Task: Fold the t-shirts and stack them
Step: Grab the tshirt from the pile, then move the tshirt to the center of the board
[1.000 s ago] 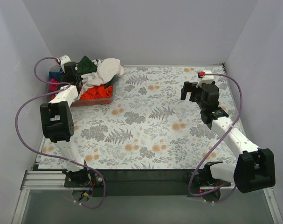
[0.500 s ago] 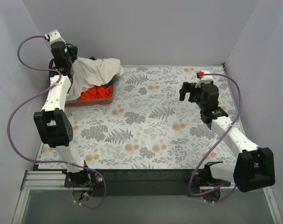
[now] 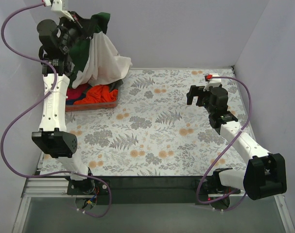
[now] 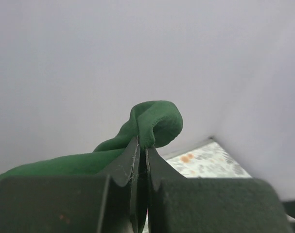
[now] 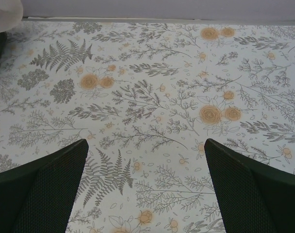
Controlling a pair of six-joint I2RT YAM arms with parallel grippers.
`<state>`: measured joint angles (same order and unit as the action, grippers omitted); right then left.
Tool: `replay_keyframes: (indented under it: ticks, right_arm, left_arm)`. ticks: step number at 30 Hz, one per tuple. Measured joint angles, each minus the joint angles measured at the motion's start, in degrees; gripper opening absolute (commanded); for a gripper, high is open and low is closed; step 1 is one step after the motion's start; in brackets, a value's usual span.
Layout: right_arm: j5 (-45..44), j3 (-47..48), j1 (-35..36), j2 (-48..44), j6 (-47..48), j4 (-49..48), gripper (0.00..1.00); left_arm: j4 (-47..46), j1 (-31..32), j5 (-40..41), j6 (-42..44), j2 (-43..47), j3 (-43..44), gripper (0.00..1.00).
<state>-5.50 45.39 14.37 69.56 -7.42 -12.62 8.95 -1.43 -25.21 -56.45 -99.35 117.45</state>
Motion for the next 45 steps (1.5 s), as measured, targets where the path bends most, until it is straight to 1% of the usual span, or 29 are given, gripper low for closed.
replay_keyframes:
  ticks: [3, 6, 9, 13, 17, 19, 24, 27, 32, 34, 35, 38, 39, 42, 45]
  right_arm:
    - [1.8, 0.0, 0.0, 0.0, -0.4, 0.0, 0.95]
    - [4.4, 0.1, 0.0, 0.1, -0.9, 0.0, 0.95]
    - [5.6, 0.1, 0.0, -0.2, -1.3, 0.0, 0.96]
    - [5.7, 0.1, 0.0, -2.7, -1.4, 0.0, 0.96]
    - [6.1, 0.0, 0.0, -6.3, -1.4, -0.4, 0.96]
    - [6.2, -0.1, 0.0, -7.3, -1.4, -0.9, 0.96]
    - [6.1, -0.6, 0.0, -8.2, -1.4, -0.9, 0.96]
    - [6.1, -1.3, 0.0, -8.7, -1.4, -0.7, 0.97]
    - [4.5, -1.5, 0.0, -9.4, -1.4, -0.4, 0.98]
    - [3.8, -1.5, 0.0, -9.8, -1.3, -0.3, 0.98]
    - [3.4, -1.5, 0.0, -9.9, -1.3, -0.3, 0.98]
    - [1.7, -1.5, 0.0, -10.2, -1.2, 0.1, 0.98]
    - [0.9, -1.5, 0.0, -10.3, -1.2, 0.6, 0.98]
    - [-2.2, -1.6, -0.1, -10.8, -1.2, 2.1, 0.98]
    - [-5.6, -1.7, -0.2, -11.8, -1.2, 3.7, 0.98]
  left_arm:
    - [-1.0, 2.4, -7.4, -1.7, 0.6, 2.7, 0.0]
    - [-2.4, 3.9, -13.9, -4.1, 1.8, 2.4, 0.0]
    - [-6.6, 4.1, -20.7, -8.4, 3.3, 0.5, 0.0]
    - [-13.1, 4.4, -27.5, -14.7, 3.3, 0.5, 0.0]
    - [-21.2, 6.0, -32.3, -21.7, 3.2, 0.6, 0.0]
    - [-26.7, 6.6, -34.8, -26.8, 2.2, 1.7, 0.0]
    - [-39.8, 8.4, -37.8, -39.5, -5.8, 13.5, 0.0]
    - [-43.8, 10.5, -38.3, -42.9, -7.9, 15.1, 0.0]
    - [-46.4, 15.9, -38.6, -43.8, -8.2, 10.8, 0.0]
    - [-47.1, 18.6, -38.8, -44.0, -9.3, 10.9, 0.0]
    - [-47.0, 20.2, -39.0, -43.9, -10.4, 12.2, 0.0]
    - [-45.0, 25.7, -39.2, -42.1, -15.5, 19.8, 0.0]
    - [-44.5, 27.5, -39.2, -41.3, -16.3, 20.4, 0.0]
    - [-43.4, 31.7, -39.4, -38.7, -16.6, 17.8, 0.0]
    - [-42.1, 33.1, -39.5, -34.9, -16.2, 12.7, 0.0]
